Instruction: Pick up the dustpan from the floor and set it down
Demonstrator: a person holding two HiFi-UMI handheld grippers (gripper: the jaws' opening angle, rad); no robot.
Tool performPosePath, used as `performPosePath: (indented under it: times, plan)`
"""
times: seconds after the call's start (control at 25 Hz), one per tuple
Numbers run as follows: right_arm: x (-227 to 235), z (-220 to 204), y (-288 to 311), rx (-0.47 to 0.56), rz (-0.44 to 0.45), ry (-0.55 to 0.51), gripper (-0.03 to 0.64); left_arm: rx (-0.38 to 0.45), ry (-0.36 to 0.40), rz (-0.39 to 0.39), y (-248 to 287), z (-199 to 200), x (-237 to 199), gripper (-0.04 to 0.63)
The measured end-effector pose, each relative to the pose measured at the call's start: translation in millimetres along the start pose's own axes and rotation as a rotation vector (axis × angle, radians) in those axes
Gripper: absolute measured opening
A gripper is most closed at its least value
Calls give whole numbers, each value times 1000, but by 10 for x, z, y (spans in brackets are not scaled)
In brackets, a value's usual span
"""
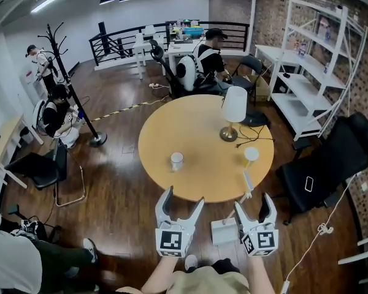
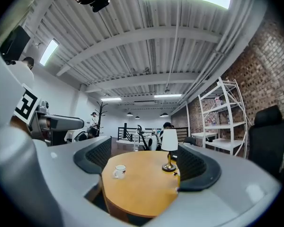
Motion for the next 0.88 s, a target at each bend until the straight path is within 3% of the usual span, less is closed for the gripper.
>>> performPosePath:
  times: [0.32, 0.52, 0.88]
  plan:
    - [740, -702, -327, -136, -100, -5, 423, -63, -48, -20, 491, -355, 119, 394]
    - [1176, -1548, -685, -321, -122, 23, 422, -104, -39, -4, 682, -473, 186, 394]
    - [1455, -3257, -631, -636, -49, 184, 410, -204, -64, 48, 963, -909, 240, 396]
Point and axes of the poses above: the fingertips, and each gripper's own axes: y forward along the fingers, x to its right, z out of its top, the point moved 3 cm from there along -y, backward along the fingers, and after that the axes turned 11 degrees about x, right-handed, at the moved point
